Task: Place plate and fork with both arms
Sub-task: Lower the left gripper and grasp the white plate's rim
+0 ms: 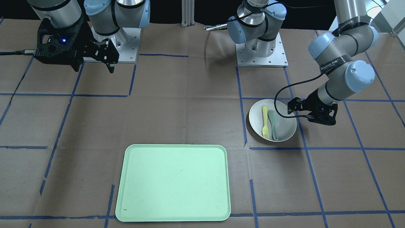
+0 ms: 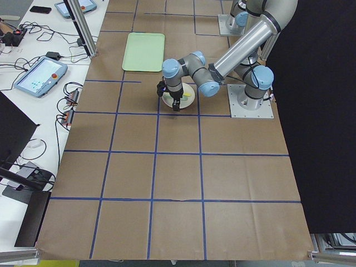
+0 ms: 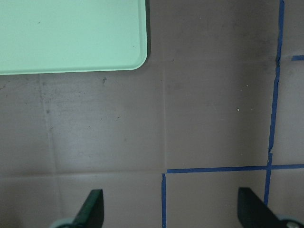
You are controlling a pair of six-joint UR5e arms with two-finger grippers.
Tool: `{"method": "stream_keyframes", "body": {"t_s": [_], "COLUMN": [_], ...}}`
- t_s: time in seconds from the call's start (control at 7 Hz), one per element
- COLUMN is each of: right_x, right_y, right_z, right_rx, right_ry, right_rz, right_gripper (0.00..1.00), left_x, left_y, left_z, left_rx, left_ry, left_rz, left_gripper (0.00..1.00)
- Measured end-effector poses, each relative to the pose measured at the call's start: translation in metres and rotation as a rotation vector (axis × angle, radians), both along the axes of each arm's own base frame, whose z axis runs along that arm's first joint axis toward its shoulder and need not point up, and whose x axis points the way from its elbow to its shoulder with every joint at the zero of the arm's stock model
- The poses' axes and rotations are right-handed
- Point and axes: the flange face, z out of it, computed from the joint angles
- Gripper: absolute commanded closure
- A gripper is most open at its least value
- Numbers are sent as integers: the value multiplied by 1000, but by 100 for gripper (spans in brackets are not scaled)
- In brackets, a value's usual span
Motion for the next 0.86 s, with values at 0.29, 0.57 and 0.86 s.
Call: {"method": "stream_keyframes", "body": {"t_s": [0.29,0.57,0.86], "right_x": [0,-1,0], "right_y": [0,0,0], "right_z": [0,0,0], "right_rx": [0,1,-1], "right_ry": [0,0,0], "right_rz": [-1,0,1], "right_gripper": [0,0,0], "left_x": [0,1,6], "left_y": [1,0,-1], "left_z": [-9,-14,-21], "left_rx": [3,4,14], "left_ry": [23,22,19], "left_rz": [16,39,85], "left_gripper": [21,20,18]}}
